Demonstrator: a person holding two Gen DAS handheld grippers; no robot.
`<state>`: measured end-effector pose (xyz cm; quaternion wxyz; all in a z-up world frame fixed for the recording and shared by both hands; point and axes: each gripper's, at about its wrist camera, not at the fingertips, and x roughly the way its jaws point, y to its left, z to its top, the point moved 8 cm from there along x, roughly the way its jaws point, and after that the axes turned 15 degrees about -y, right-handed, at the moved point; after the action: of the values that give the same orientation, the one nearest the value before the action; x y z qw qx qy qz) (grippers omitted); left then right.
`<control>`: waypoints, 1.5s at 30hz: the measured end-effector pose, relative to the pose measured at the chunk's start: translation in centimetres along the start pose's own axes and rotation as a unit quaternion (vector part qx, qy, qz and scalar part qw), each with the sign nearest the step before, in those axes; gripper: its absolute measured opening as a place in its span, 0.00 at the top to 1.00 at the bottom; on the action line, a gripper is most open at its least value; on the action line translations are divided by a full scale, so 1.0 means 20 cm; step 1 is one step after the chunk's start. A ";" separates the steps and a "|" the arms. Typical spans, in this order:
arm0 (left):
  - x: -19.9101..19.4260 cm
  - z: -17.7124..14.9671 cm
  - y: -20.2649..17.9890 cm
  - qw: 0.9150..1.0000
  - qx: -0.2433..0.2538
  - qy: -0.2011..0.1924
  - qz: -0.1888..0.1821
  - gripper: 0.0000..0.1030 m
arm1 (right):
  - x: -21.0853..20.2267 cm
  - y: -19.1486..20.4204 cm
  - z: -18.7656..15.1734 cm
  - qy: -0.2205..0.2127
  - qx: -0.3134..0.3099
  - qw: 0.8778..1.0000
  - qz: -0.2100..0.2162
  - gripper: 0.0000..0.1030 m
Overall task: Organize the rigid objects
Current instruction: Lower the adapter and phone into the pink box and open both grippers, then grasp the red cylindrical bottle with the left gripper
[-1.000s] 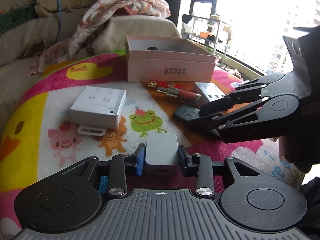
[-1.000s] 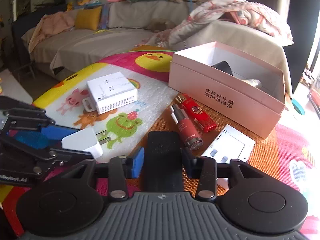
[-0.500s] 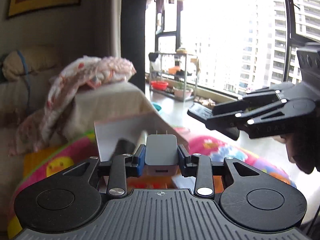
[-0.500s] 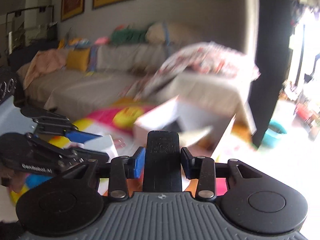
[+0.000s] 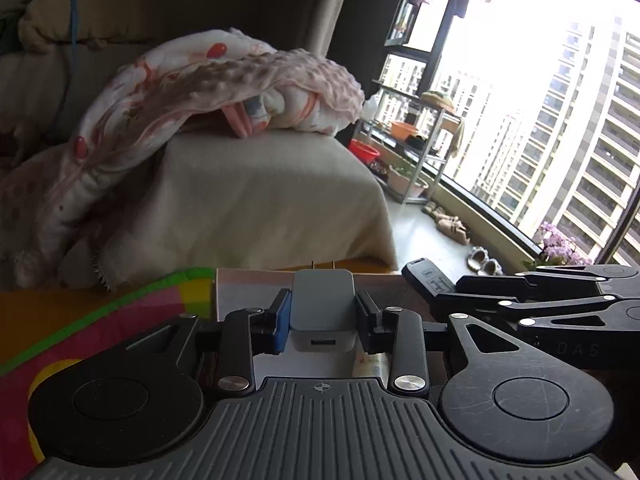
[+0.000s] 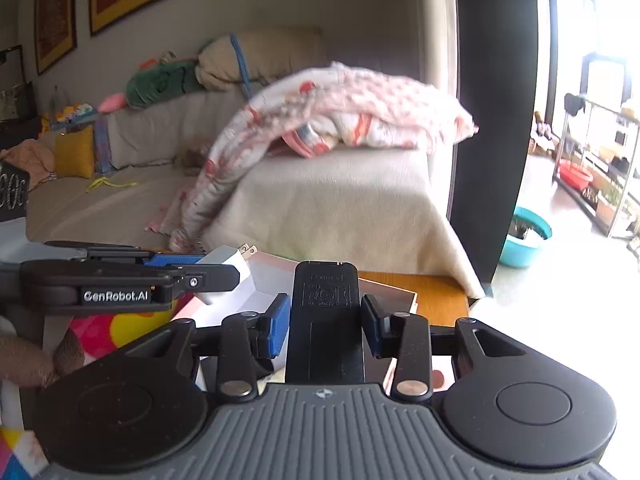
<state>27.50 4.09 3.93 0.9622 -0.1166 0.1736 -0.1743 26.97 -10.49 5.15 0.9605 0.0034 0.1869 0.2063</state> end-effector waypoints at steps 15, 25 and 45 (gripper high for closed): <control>-0.63 -0.16 0.24 0.997 -0.045 -0.039 0.050 0.65 | -0.44 0.04 -0.30 -0.021 -0.030 0.999 0.015 0.27; -1.25 -0.56 0.44 0.978 -0.168 -0.056 0.113 0.65 | -0.79 0.09 -0.74 0.005 0.032 0.999 0.024 0.23; -0.91 -0.59 -0.21 0.996 -0.074 0.036 0.024 0.62 | -0.77 0.11 -0.88 0.019 0.066 0.998 0.001 0.23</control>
<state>5.81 5.12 -0.33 0.9482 -0.1766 0.2231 -0.1415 6.65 -15.83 -5.52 0.9543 0.0627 0.2179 0.1949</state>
